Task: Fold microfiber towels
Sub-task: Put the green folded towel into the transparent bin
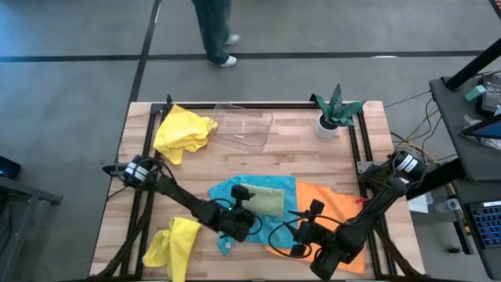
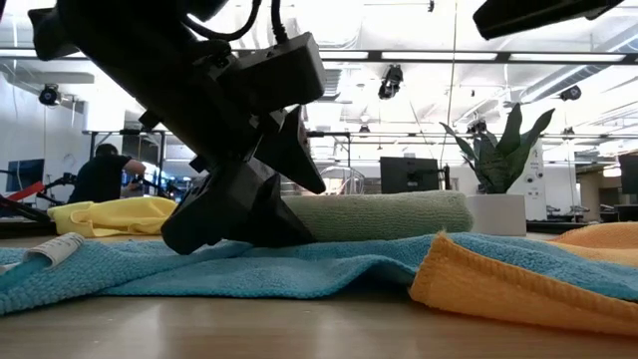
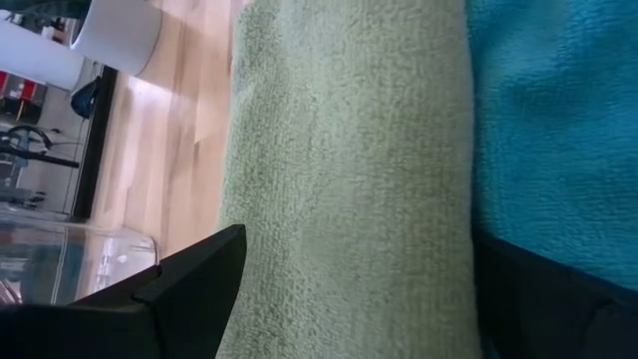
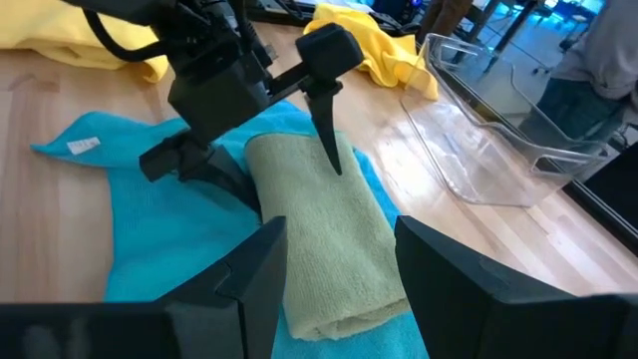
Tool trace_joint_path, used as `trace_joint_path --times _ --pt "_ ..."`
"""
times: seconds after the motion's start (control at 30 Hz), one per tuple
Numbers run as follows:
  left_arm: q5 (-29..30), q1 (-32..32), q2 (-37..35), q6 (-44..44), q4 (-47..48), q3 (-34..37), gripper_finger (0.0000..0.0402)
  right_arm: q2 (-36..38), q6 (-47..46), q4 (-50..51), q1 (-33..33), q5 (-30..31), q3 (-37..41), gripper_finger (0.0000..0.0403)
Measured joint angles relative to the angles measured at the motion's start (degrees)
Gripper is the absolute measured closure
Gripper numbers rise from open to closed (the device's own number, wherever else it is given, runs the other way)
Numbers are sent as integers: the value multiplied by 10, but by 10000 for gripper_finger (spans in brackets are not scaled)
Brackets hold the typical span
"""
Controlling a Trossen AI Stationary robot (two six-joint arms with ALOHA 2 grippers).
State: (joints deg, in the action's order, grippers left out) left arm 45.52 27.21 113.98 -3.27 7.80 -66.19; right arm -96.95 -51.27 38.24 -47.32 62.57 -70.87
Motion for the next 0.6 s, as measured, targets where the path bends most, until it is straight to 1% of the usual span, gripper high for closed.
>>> trace_joint_path --times 0.23,0.3,0.33,0.47,0.6 --pt "-11 -1 0 0 0 0 61 0 -3 0 2 0 3 225" --pt "-11 -1 12 1 -8 0 61 0 -4 0 2 0 4 225" --pt "-1 0 16 0 -14 0 61 0 -4 0 3 0 4 225" --pt "7 -2 38 -3 -26 -5 61 0 -7 1 3 0 5 225" --pt "15 -1 43 -3 -23 -6 61 0 -7 1 3 0 5 225"
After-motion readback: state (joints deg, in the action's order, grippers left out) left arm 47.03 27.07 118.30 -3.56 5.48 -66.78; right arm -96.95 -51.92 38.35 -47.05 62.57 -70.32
